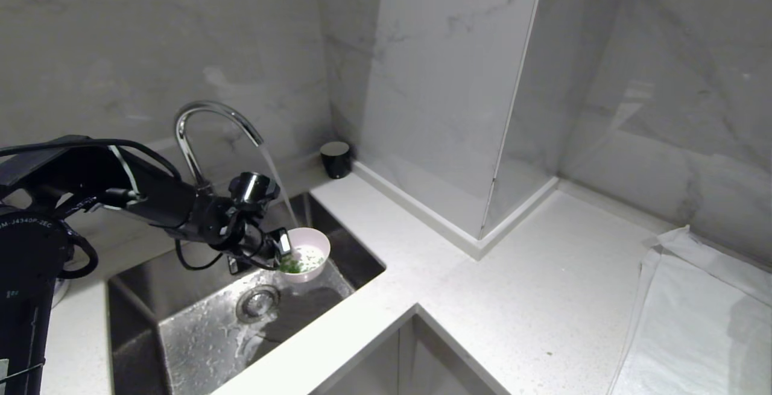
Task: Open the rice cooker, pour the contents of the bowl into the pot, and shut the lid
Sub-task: Fill a bowl with water from the tap
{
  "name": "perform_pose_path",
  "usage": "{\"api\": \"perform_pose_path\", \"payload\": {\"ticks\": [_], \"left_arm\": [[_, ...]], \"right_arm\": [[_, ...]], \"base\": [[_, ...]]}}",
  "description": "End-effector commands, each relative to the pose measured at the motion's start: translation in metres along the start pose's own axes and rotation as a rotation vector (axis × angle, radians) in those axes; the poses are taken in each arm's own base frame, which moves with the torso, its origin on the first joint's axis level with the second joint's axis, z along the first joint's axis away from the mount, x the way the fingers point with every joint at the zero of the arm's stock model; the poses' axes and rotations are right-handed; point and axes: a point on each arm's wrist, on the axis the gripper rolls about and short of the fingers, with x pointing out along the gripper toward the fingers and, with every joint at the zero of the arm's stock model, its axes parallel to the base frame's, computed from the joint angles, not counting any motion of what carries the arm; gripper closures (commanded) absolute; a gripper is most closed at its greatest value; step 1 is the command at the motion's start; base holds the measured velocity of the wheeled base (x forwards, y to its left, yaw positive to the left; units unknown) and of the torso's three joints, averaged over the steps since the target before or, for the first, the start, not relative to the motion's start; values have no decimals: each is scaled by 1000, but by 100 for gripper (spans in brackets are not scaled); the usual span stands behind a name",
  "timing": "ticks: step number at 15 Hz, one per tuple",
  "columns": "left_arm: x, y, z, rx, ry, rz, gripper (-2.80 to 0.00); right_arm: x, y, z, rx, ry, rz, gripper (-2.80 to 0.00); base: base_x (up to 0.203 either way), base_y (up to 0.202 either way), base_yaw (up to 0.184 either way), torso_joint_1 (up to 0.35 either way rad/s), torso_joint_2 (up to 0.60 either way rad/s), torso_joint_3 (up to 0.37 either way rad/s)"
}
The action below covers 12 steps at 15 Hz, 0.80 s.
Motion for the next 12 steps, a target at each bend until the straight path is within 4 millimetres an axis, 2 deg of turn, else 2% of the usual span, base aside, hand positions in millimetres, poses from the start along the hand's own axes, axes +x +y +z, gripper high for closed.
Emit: {"api": "perform_pose_path", "payload": {"ticks": [1, 6, 12], "left_arm": [[9, 20, 10, -66, -25, 24, 0], [38, 39, 31, -171, -57, 61, 0], [64, 34, 47, -219, -118, 95, 0]], "right_arm": [[0, 0, -1, 1, 3, 1, 0], [0, 0, -1, 2, 3, -1, 0], [0, 0, -1, 2, 3, 1, 0]], "base": [[0, 0, 0, 0, 0, 0], [0, 0, 0, 0, 0, 0], [0, 0, 0, 0, 0, 0]]}}
